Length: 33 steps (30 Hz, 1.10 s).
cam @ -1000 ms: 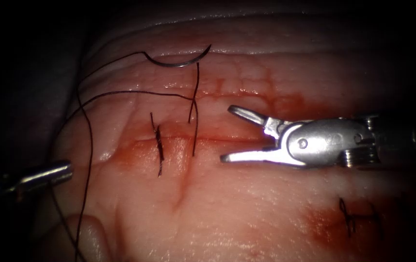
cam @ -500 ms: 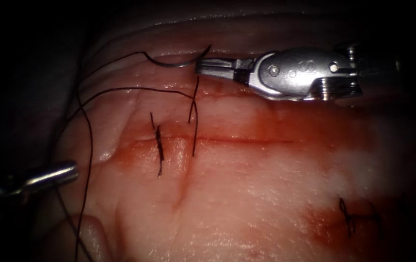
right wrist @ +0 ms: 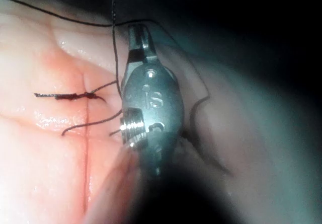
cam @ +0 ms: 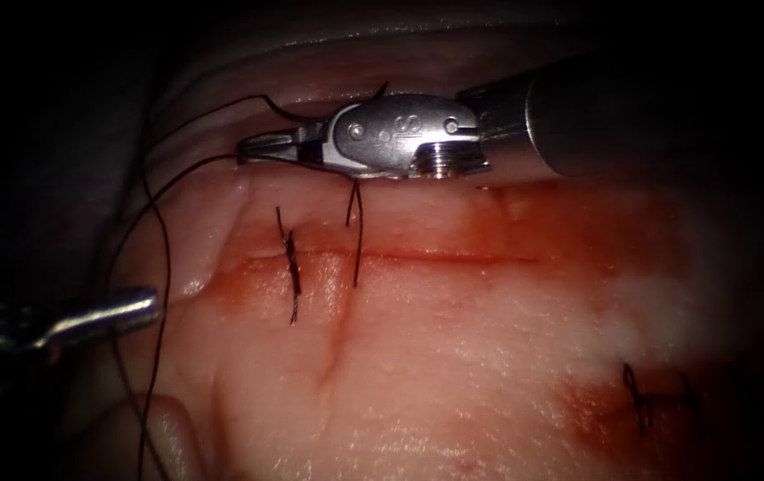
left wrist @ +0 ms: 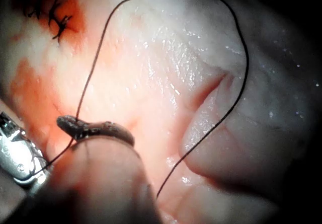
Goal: Wound Closure
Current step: Using the left tool, wrap the suture two times counter-clockwise around the right tool.
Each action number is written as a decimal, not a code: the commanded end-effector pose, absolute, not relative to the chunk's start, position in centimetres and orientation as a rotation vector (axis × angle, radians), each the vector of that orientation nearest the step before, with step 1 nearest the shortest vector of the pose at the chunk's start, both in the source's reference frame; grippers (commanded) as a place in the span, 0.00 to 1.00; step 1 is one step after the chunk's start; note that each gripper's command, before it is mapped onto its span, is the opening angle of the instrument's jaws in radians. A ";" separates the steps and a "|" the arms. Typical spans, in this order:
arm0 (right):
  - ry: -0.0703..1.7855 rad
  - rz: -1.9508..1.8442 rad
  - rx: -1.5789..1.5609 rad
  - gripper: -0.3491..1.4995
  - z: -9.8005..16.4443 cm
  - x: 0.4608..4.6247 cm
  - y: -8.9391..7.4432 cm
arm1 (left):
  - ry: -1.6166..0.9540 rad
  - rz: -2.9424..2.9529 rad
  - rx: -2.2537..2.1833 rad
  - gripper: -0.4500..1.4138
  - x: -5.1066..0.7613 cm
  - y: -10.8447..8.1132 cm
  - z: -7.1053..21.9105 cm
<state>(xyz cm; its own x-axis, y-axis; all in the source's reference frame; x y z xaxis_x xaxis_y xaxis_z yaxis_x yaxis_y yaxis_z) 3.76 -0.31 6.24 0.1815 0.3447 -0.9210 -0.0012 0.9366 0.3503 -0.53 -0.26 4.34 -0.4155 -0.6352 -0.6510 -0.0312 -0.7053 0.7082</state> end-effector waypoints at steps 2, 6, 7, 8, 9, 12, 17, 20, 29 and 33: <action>1.398 0.241 0.335 0.00 6.3 3.76 -0.4 | -0.919 -2.164 1.433 0.00 -0.58 -0.2 4.5; 1.477 0.267 0.353 0.00 6.1 3.67 -0.5 | -0.875 -2.178 1.477 0.00 -0.59 0.0 4.7; 1.495 0.280 0.361 0.00 6.1 3.65 -0.5 | -0.863 -2.187 1.483 0.00 -0.60 0.0 4.8; 1.514 0.291 0.370 0.00 6.1 3.62 -0.5 | -0.851 -2.194 1.490 0.00 -0.61 0.1 4.9; 1.538 0.309 0.374 0.00 6.0 3.60 -0.5 | -0.834 -2.200 1.503 0.00 -0.63 0.1 5.0; 1.602 0.354 0.366 0.00 6.0 3.56 -0.5 | -0.801 -2.218 1.506 0.00 -0.68 0.1 5.2; 1.641 0.402 0.334 0.00 5.9 3.57 -0.5 | -0.726 -2.234 1.501 0.00 -0.85 0.1 5.6; 1.651 0.437 0.307 0.00 5.8 3.57 -0.6 | -0.698 -2.245 1.499 0.00 -0.92 0.1 5.7; 1.633 0.532 0.244 0.00 5.7 3.60 -0.5 | -0.647 -2.268 1.488 0.00 -1.14 -0.1 5.9; 1.611 0.611 0.150 0.33 5.7 3.61 -0.5 | -0.631 -2.250 1.488 0.00 -1.29 -0.2 5.8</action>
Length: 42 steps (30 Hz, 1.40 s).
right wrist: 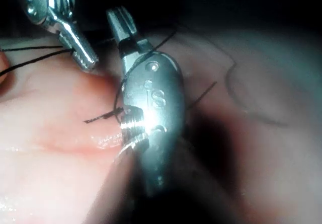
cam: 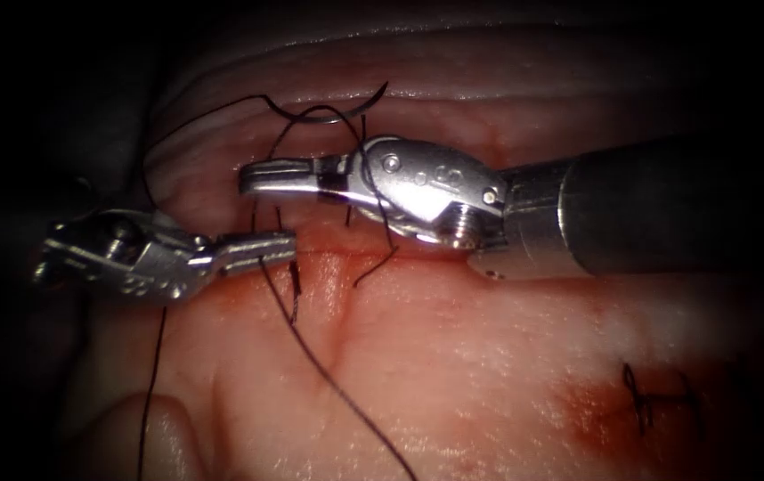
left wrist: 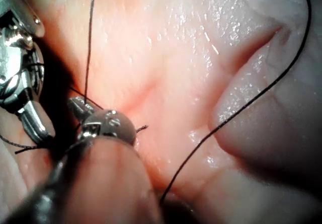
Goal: Wound Closure
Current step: Using the left tool, wrap the suture two times counter-clockwise around the right tool.
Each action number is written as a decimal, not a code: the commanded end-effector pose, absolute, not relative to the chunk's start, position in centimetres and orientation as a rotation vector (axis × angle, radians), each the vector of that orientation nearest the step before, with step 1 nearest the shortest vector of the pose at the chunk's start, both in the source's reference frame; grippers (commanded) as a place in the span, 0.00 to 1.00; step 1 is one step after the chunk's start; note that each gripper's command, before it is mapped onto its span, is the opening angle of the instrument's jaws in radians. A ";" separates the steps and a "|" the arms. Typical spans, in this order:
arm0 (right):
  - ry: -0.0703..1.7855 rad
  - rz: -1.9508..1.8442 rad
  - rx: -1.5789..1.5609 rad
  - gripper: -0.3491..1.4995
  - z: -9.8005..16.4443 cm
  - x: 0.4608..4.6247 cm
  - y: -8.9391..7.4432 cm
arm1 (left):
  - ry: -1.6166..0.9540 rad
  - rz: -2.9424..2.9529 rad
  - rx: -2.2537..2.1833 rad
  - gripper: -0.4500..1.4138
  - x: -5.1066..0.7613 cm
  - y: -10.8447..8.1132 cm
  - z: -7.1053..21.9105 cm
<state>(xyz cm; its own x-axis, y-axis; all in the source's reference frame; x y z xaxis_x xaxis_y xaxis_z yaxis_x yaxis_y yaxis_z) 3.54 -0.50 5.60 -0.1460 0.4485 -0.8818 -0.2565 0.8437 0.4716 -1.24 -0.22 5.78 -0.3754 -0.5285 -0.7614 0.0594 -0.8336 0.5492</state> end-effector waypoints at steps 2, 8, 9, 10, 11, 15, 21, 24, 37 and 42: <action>1.591 0.629 0.131 0.63 5.7 3.63 -0.5 | -0.627 -2.243 1.494 0.00 -1.34 -0.3 5.8; 1.539 0.652 0.095 0.81 5.8 3.63 -0.5 | -0.619 -2.229 1.514 0.00 -1.40 -0.3 5.5; 1.522 0.651 0.093 0.81 5.8 3.62 -0.5 | -0.618 -2.228 1.517 0.00 -1.40 -0.4 5.5; 1.506 0.649 0.091 0.78 5.8 3.60 -0.5 | -0.616 -2.227 1.520 0.00 -1.40 -0.4 5.5; 1.493 0.647 0.090 0.77 5.8 3.59 -0.5 | -0.610 -2.230 1.526 0.00 -1.41 -0.4 5.4; 1.427 0.602 0.069 0.72 5.9 3.54 -0.5 | -0.620 -2.207 1.519 0.00 -1.40 -0.4 5.3; 1.320 0.532 0.093 0.73 6.1 3.45 -0.7 | -0.640 -2.182 1.589 0.00 -1.30 -0.2 5.1; 1.313 0.512 0.094 0.73 6.2 3.41 -0.8 | -0.681 -2.175 1.641 0.00 -1.21 0.0 5.0; 1.370 0.424 0.228 0.75 6.3 3.53 -1.2 | -0.479 -2.105 1.985 0.00 -1.26 0.5 5.5; 1.410 0.406 0.300 0.57 6.2 3.55 -1.3 | -0.389 -2.082 2.036 0.00 -1.35 0.6 5.8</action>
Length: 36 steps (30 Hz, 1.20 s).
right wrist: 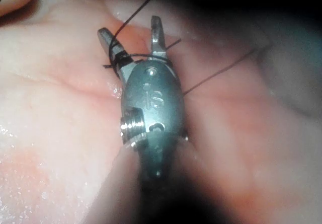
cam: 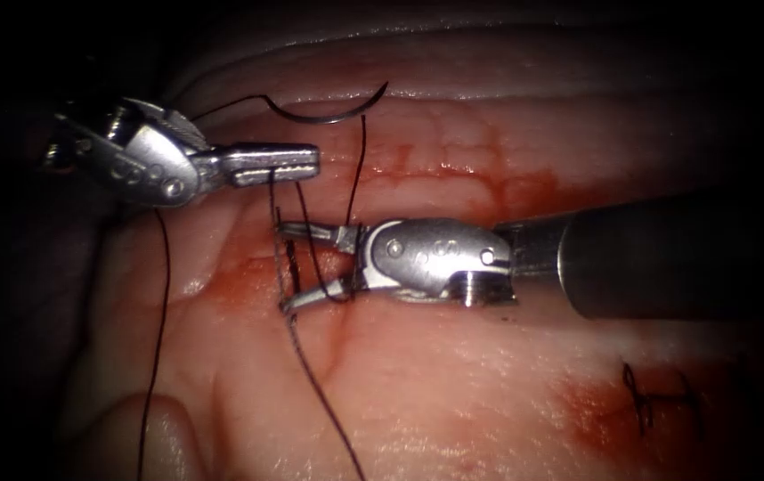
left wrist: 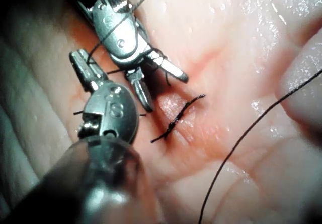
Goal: Wound Closure
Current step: Using the left tool, wrap the suture two times counter-clockwise around the right tool.
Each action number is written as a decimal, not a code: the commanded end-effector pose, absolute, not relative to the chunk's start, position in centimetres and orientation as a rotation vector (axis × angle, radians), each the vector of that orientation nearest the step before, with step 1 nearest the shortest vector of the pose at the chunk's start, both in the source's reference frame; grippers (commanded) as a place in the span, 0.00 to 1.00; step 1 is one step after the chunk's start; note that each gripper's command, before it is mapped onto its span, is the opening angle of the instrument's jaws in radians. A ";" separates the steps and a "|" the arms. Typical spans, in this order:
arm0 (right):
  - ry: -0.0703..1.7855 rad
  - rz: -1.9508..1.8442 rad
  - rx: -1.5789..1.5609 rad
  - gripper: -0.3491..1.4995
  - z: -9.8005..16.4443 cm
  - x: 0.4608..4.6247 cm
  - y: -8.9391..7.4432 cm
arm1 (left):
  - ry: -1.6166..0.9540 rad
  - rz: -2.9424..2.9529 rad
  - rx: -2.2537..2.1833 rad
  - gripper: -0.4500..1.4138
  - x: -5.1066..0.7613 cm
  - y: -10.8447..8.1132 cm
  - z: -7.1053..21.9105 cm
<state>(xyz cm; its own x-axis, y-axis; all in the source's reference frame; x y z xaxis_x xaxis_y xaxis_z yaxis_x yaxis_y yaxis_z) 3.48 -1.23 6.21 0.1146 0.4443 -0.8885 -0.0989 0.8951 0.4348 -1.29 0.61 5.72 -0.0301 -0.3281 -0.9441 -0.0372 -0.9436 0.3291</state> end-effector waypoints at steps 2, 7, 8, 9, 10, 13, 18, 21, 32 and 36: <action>1.420 0.395 0.319 0.52 6.2 3.56 -1.3 | -0.362 -2.080 2.053 0.00 -1.36 0.7 5.9; 1.502 0.404 0.358 0.43 6.1 3.59 -1.3 | -0.268 -2.091 2.066 0.00 -1.45 0.7 6.3; 1.517 0.408 0.364 0.42 6.1 3.59 -1.3 | -0.250 -2.090 2.065 0.00 -1.47 0.7 6.3; 1.531 0.413 0.370 0.42 6.1 3.59 -1.3 | -0.238 -2.089 2.069 0.00 -1.47 0.7 6.4; 1.555 0.427 0.378 0.42 6.1 3.57 -1.2 | -0.220 -2.087 2.076 0.00 -1.47 0.6 6.5; 1.607 0.467 0.387 0.42 6.1 3.50 -1.2 | -0.187 -2.083 2.077 0.00 -1.41 0.6 6.6; 1.683 0.527 0.387 0.41 6.1 3.38 -1.1 | -0.149 -2.095 2.081 0.00 -1.27 0.5 6.8; 1.719 0.566 0.406 0.42 6.0 3.28 -1.1 | -0.133 -2.099 2.080 0.00 -1.17 0.4 6.8; 1.749 0.685 0.384 0.42 6.1 3.15 -1.0 | -0.089 -2.116 2.078 0.00 -1.03 0.0 6.9; 1.740 0.688 0.382 0.41 6.1 3.12 -1.0 | -0.053 -2.108 2.097 0.00 -1.02 0.0 6.9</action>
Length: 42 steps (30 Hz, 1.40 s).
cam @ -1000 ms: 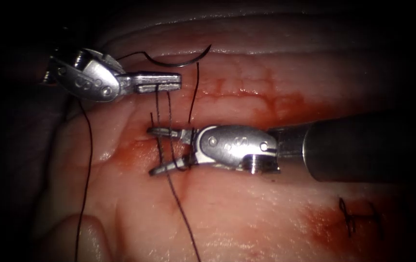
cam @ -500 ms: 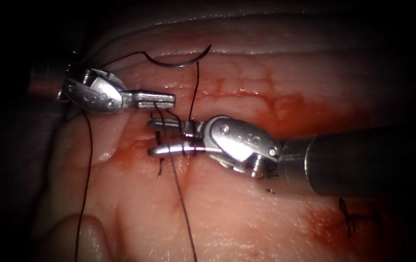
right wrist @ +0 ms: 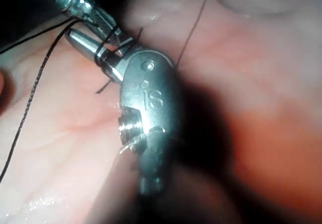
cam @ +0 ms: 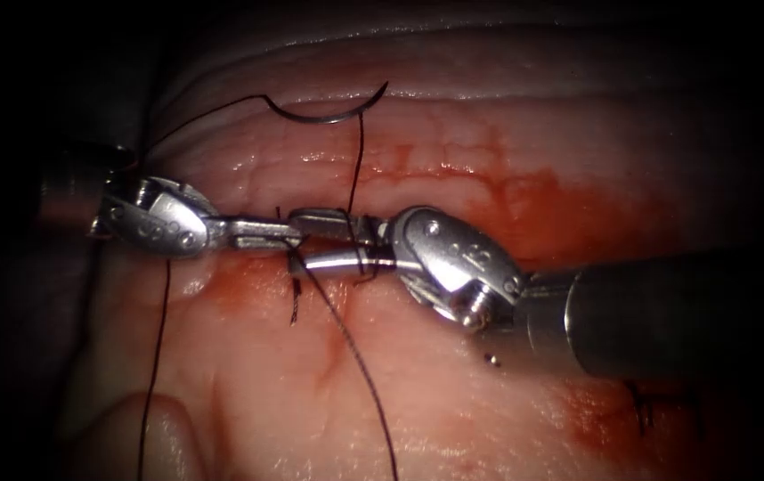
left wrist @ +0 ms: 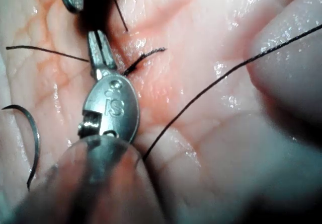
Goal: Wound Closure
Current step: Using the left tool, wrap the suture two times counter-clockwise around the right tool.
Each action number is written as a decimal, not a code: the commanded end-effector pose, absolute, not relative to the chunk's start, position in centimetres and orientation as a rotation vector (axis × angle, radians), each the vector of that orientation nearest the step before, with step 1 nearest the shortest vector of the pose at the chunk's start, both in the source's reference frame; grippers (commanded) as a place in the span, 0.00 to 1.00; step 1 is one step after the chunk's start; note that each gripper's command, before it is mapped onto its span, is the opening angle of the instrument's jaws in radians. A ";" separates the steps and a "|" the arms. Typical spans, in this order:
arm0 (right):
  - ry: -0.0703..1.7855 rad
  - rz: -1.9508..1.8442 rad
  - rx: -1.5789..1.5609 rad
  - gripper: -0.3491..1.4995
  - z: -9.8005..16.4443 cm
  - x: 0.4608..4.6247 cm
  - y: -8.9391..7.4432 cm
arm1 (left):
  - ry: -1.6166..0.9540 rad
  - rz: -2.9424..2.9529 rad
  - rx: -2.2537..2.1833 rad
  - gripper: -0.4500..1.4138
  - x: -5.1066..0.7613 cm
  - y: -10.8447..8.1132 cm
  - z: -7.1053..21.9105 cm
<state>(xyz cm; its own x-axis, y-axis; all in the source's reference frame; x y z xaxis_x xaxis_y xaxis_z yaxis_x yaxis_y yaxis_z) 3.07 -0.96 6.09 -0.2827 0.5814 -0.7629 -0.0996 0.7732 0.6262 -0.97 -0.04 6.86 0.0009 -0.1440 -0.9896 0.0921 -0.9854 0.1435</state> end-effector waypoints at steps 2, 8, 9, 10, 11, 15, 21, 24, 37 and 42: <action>1.729 0.699 0.377 0.40 6.1 3.11 -1.0 | -0.051 -2.105 2.098 0.00 -1.01 0.0 6.9; 1.719 0.855 0.347 0.45 6.1 3.09 -0.9 | -0.061 -2.102 2.090 0.00 -1.06 -0.2 6.9; 1.701 0.886 0.339 0.46 6.1 3.09 -0.9 | -0.069 -2.108 2.083 0.00 -1.08 -0.2 6.9; 1.686 0.908 0.326 0.51 6.1 3.09 -0.9 | -0.076 -2.107 2.082 0.00 -1.10 -0.3 6.9; 1.663 0.947 0.314 0.57 6.1 3.09 -0.9 | -0.073 -2.108 2.068 0.00 -1.13 -0.4 6.9; 1.610 1.023 0.262 0.60 6.1 3.06 -0.9 | -0.066 -2.122 2.021 0.00 -1.18 -0.6 6.9; 1.541 1.123 0.209 0.61 6.2 2.98 -0.9 | -0.059 -2.177 1.951 0.00 -1.27 -0.7 6.8; 1.491 1.167 0.171 0.62 6.2 2.94 -0.9 | -0.094 -2.209 1.911 0.00 -1.32 -0.8 6.8; 1.357 1.331 0.150 0.82 6.5 2.81 -0.8 | -0.293 -2.328 1.722 0.00 -1.43 -0.9 6.7; 1.329 1.417 0.167 0.87 6.5 2.80 -0.8 | -0.446 -2.421 1.561 0.00 -1.52 -0.8 6.5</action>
